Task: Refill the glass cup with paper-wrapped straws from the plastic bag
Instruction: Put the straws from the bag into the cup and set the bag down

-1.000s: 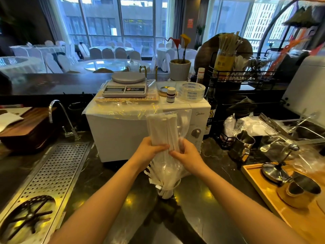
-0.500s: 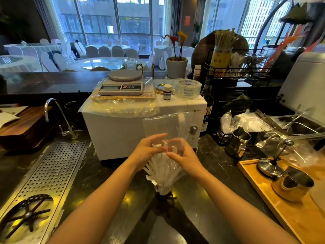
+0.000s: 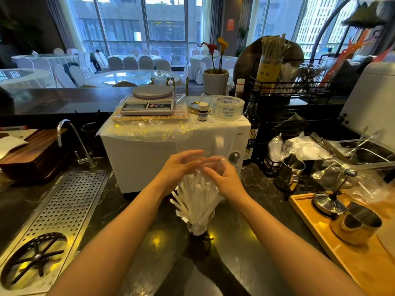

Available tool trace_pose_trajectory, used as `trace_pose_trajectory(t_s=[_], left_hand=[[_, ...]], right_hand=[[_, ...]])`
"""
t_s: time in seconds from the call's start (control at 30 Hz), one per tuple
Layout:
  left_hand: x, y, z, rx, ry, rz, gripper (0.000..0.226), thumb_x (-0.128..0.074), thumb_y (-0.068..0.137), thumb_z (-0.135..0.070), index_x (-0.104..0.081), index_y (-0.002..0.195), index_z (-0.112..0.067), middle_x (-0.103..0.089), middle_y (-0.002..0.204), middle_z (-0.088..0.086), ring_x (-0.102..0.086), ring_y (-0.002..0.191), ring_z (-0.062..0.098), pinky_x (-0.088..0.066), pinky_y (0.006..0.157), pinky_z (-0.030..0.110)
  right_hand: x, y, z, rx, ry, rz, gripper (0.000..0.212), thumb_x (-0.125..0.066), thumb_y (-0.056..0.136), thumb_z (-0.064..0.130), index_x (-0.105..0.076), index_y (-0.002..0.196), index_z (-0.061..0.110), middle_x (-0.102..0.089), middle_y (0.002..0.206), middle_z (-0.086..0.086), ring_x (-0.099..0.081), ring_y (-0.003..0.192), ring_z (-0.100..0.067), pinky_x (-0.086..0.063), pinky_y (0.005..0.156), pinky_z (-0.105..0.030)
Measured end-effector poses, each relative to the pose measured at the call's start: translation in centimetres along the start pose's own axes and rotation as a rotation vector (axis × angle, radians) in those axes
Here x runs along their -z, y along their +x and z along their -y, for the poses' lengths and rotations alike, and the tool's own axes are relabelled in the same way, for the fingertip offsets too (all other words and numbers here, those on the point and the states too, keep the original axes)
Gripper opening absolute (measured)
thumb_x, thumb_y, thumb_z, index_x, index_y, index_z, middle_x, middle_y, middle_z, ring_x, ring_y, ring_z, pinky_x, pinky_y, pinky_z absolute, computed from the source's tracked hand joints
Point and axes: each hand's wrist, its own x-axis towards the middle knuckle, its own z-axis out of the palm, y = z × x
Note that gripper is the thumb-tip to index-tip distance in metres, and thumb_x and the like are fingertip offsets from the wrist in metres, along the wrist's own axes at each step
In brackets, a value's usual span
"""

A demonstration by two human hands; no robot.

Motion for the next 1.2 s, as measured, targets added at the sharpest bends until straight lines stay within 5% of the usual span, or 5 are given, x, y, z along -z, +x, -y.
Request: trace_pose_trajectory(t_s=[0.13,0.5,0.67,0.83,1.2], left_hand=[[0.1,0.3,-1.5,-0.033,0.010,-0.002,0.035,-0.054,0.086,-0.009,-0.054,0.121,-0.010,-0.065,0.095,-0.005,-0.066,0.077,-0.002,-0.052,0.065,0.010],[1.1,1.4,-6.5,-0.128,0.137,-0.023,0.026,-0.051,0.087,-0.015,-0.058,0.112,-0.011,-0.065,0.094,-0.003,-0.062,0.090,0.013,-0.049,0.085,0.029],[0.5,2.2,-8.4,-0.194,0.130,-0.023,0.023,-0.051,0.088,-0.017,-0.060,0.109,-0.013,-0.066,0.094,-0.005,-0.065,0.085,0.005,-0.054,0.072,0.015],[-1.8,3.1,-8.8,-0.168,0.085,-0.010,0.021,-0.047,0.091,-0.016,-0.060,0.107,-0.013,-0.066,0.093,-0.004,-0.066,0.084,0.006,-0.054,0.074,0.021],[-10.3,5.9,-4.7,0.017,-0.119,0.042,0.029,-0.037,0.095,-0.011,-0.053,0.119,-0.007,-0.064,0.087,0.004,-0.062,0.079,0.016,-0.052,0.077,0.033]], right_hand=[[0.2,0.6,1.0,0.028,0.026,0.003,0.018,-0.053,0.088,0.010,-0.050,0.089,0.028,-0.061,0.093,0.003,-0.060,0.088,-0.008,-0.052,0.071,-0.010],[1.9,2.2,5.1,0.098,0.072,-0.038,0.020,-0.060,0.083,0.009,-0.050,0.092,0.023,-0.061,0.085,0.007,-0.059,0.079,-0.004,-0.051,0.066,-0.009],[3.5,2.4,6.8,0.119,0.102,-0.084,0.022,-0.061,0.082,0.011,-0.049,0.088,0.028,-0.062,0.089,0.004,-0.060,0.084,-0.010,-0.053,0.073,-0.021],[6.0,1.9,7.5,0.131,0.118,-0.136,0.019,-0.060,0.083,0.012,-0.050,0.088,0.027,-0.063,0.087,0.002,-0.063,0.081,-0.011,-0.054,0.073,-0.025],[13.5,-1.7,2.7,-0.088,-0.043,-0.354,0.015,-0.051,0.090,0.016,-0.060,0.078,0.016,-0.063,0.076,-0.009,-0.063,0.058,-0.009,-0.052,0.045,-0.016]])
